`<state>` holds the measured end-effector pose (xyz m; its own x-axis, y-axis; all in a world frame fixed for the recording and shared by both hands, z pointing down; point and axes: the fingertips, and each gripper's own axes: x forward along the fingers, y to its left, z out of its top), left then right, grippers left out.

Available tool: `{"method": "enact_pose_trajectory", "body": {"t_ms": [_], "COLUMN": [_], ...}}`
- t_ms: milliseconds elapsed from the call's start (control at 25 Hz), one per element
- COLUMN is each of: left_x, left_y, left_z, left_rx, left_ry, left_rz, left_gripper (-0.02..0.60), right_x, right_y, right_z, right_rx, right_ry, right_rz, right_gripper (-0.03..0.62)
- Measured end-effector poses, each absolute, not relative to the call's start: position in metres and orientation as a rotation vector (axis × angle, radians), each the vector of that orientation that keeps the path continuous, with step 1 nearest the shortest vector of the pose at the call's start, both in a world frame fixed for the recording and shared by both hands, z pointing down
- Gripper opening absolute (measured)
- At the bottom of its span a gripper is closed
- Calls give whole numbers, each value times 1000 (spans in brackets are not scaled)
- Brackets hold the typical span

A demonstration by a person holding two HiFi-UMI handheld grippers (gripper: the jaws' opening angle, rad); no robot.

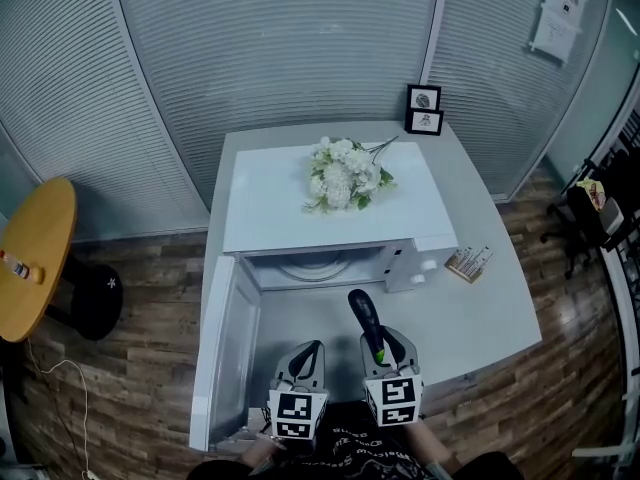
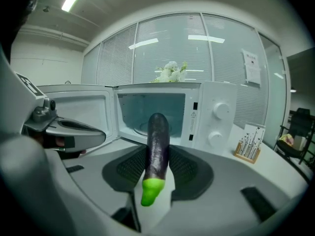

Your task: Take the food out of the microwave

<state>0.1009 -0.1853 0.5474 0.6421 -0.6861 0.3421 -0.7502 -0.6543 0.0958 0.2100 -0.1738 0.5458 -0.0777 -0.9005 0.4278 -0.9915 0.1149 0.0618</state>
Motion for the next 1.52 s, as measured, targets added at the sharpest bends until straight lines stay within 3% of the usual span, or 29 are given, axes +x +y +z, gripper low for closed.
{"method": "enact_pose_trajectory", "body": {"t_ms": [1520], "left_x": [88], "left_y": [-190], "left_z": [544], "left_rx": [2640], "left_ry": [-1248], "left_rz": [398], "left_gripper": [8], "right_x": [212], "right_y": [-159], "right_z": [542], "right_rx": [1906], "right_ry": [-2055], "right_rz": [376], "right_gripper": [141]}}
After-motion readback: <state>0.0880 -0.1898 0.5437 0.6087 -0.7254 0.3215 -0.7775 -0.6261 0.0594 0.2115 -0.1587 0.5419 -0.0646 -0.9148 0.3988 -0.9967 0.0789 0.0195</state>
